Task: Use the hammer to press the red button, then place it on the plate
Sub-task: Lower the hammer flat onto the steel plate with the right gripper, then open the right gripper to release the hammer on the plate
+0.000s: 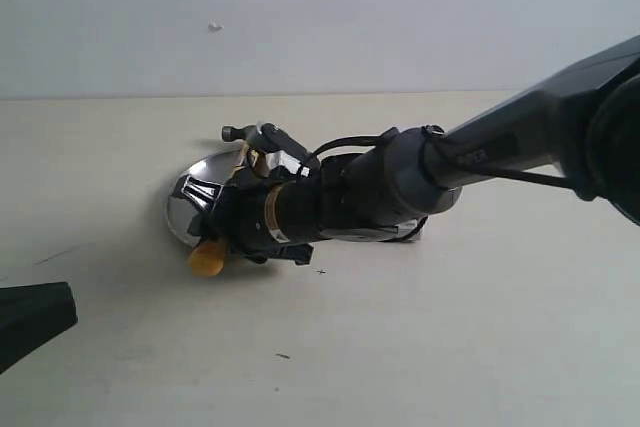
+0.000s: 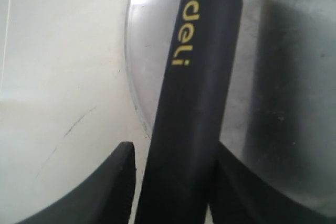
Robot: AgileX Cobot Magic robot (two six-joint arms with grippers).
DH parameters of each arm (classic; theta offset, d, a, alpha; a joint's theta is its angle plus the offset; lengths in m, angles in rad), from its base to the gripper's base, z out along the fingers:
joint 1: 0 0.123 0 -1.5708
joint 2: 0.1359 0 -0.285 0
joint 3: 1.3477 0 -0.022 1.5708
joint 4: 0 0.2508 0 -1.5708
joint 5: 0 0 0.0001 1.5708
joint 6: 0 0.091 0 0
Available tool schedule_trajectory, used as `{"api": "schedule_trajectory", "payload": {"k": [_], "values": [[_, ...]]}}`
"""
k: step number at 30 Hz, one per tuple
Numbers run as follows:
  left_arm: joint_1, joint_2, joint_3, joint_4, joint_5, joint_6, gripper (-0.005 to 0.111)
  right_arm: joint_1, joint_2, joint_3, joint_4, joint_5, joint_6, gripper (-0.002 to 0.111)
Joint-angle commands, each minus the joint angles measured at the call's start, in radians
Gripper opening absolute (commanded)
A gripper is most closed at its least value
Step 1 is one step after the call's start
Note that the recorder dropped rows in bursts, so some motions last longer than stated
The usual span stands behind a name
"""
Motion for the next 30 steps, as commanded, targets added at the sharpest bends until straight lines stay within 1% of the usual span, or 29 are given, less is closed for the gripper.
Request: {"api": "schedule_trajectory", "payload": {"k": [1, 6, 9, 17, 25, 30], "values": [[-0.005, -0.003, -0.005, -0.005, 0.006, 0.003, 0.0, -0.003, -0.033, -0.005, -0.079, 0.004, 0.054, 0.043], [-0.005, -0.003, -0.005, -0.005, 0.006, 0.003, 0.0, -0.003, -0.036, -0.005, -0.231, 0.043, 0.194, 0.043], [-0.005, -0.003, -0.005, -0.005, 0.006, 0.003, 0.0, -0.003, -0.036, -0.005, -0.283, 0.051, 0.244, 0.043], [-0.005, -0.003, -0.005, -0.005, 0.006, 0.003, 0.0, -0.003, -0.066, 0.003, -0.302, 0.069, 0.244, 0.043], [-0.005, -0.003, -0.005, -0.005, 0.006, 0.003, 0.0, -0.003, -0.134, 0.055, -0.307, 0.159, 0.216, 0.042], [-0.005, -0.003, -0.005, -0.005, 0.006, 0.003, 0.0, 0.003, -0.21, 0.13, -0.391, 0.236, 0.154, 0.041]]}}
